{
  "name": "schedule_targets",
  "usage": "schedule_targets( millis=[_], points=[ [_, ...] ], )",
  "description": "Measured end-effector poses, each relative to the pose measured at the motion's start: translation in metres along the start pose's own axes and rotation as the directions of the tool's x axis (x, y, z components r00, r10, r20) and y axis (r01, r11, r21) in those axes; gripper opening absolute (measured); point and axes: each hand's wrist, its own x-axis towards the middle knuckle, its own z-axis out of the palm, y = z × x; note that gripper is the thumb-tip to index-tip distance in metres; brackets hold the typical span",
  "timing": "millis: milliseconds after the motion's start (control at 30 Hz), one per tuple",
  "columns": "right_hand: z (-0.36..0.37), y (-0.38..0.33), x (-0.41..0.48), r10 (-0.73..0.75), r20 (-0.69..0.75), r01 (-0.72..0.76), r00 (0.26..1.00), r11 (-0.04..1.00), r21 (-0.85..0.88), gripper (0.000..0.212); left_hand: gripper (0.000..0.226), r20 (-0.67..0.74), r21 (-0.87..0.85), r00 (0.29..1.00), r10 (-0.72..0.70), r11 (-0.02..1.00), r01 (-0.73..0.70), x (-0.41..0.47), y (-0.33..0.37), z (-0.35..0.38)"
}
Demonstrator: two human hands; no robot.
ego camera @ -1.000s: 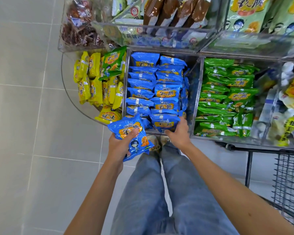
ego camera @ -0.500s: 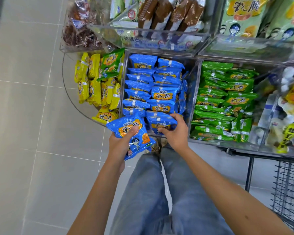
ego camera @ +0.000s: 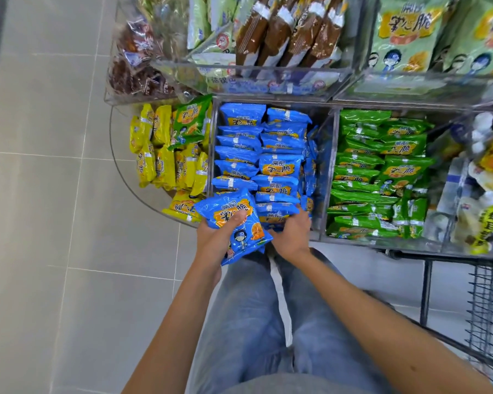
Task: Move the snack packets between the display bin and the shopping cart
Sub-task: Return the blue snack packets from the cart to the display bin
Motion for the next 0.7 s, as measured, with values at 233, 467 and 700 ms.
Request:
schedule_targets(
  millis=[233,467,700],
  points=[
    [-0.038,-0.013,-0.031,0.121,-0.263,-0.016,0.957,0.929,0.370,0.050,0.038,0.065,0.165,0.998,-0.001,0.986,-0.009,0.020,0.024,0.001],
    [-0.102,-0.071,-0.022,-0.010,-0.039,0.034,0.999,0.721,0.692,0.050,0.091,0.306,0.554,0.952,-0.003,0.814,-0.176,0.036,0.068,0.030],
    [-0.128,-0.071,-0.005,0.175,-0.045,-0.068,0.984,0.593,0.803,0.037,0.075,0.456,0.585,0.883,0.112,0.710,-0.392,0.043,0.088,0.066]
  ],
)
